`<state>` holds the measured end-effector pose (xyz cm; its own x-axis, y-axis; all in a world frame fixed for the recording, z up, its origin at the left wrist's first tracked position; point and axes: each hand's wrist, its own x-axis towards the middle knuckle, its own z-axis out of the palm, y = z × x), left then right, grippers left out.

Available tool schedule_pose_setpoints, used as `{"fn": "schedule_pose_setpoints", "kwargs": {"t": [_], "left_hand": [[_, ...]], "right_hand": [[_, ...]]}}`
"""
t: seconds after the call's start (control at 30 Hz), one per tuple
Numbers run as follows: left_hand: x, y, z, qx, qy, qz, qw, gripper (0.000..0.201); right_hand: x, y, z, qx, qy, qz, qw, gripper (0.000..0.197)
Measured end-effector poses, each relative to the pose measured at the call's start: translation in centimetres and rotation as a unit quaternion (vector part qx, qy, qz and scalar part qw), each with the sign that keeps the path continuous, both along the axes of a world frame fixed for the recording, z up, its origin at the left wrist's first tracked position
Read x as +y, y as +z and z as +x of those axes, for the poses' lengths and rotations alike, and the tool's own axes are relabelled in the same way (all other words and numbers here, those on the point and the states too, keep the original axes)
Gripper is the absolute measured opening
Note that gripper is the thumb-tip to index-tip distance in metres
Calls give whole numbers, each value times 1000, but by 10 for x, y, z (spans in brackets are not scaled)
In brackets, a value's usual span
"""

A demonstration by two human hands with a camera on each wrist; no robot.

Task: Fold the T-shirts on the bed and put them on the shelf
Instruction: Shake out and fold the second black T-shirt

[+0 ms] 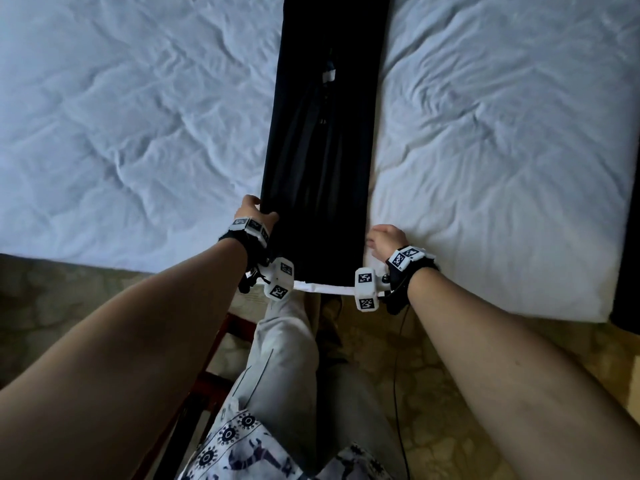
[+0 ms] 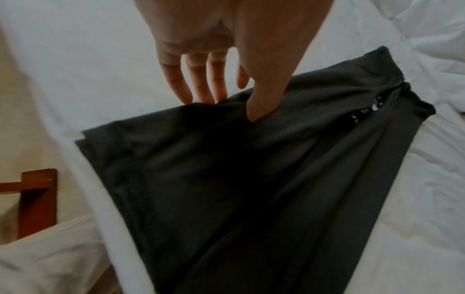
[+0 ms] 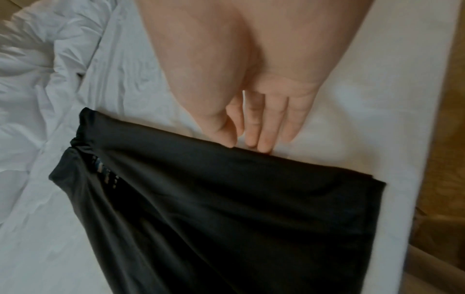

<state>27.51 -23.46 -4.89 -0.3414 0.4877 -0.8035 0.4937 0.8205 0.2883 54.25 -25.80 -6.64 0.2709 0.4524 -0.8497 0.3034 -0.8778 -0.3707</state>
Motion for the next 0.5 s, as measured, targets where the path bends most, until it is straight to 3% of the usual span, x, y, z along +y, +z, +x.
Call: {"fn": "schedule_pose_setpoints", "kwargs": {"t": [0.2, 0.37, 0.43, 0.5], "left_hand": [[-38, 2, -11, -15, -55, -94, 994, 38], [-64, -11, -22, -39, 1, -72, 997, 35], [-75, -18, -25, -56, 49, -52, 996, 35], [-82, -12, -20, -71, 94, -26, 993, 32]], "right_hand": [[-44, -1, -12, 50, -21, -24, 998, 9], [-55, 12, -22, 11, -23, 33, 999, 15], [-61, 15, -25, 21, -43, 40, 998, 11], [-68, 12, -28, 37, -64, 49, 996, 19]]}}
